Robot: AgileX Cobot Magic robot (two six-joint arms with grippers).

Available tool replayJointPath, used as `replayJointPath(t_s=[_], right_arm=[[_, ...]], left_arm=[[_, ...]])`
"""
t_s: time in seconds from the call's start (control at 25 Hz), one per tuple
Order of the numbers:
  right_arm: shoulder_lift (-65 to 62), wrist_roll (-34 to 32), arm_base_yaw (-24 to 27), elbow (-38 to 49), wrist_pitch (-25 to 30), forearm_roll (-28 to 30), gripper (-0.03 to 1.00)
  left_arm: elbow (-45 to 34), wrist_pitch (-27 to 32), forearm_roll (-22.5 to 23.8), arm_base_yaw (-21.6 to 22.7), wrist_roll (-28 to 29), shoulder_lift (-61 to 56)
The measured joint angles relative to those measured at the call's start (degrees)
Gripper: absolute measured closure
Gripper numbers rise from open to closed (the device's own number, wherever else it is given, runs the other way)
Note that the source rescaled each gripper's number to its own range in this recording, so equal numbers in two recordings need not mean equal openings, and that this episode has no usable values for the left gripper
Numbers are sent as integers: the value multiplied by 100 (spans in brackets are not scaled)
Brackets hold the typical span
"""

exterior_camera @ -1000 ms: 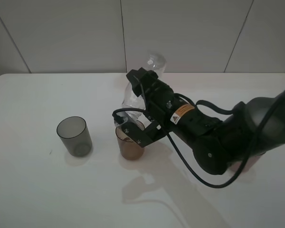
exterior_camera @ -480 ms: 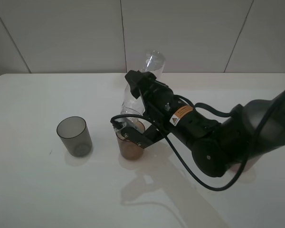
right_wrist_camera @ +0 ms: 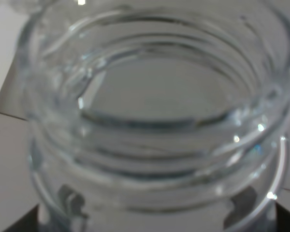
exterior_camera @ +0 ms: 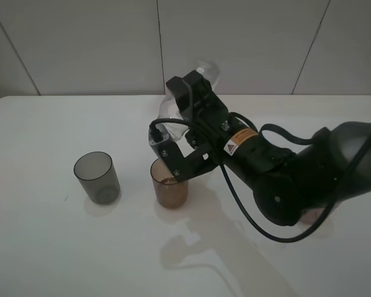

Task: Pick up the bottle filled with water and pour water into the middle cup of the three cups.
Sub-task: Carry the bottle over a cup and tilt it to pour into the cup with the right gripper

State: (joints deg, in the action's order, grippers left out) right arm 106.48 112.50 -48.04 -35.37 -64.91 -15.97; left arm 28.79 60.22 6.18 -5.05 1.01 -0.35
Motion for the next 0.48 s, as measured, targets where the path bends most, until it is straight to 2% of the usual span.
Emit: replayJointPath(t_s=[0.12,0.24,0.36,0.48], right_arm=[[-360,-479,26,-99,556,-92,94],[-704,-1115,183,-256,1528,-46,94],[-918,-2016,527,-489,2692,224,94],[-985,-3353,956,-754,3627,720,94]], left_arm=[[0,0,0,0,0,0],[0,0,0,0,0,0],[0,0,0,0,0,0],[0,0,0,0,0,0]])
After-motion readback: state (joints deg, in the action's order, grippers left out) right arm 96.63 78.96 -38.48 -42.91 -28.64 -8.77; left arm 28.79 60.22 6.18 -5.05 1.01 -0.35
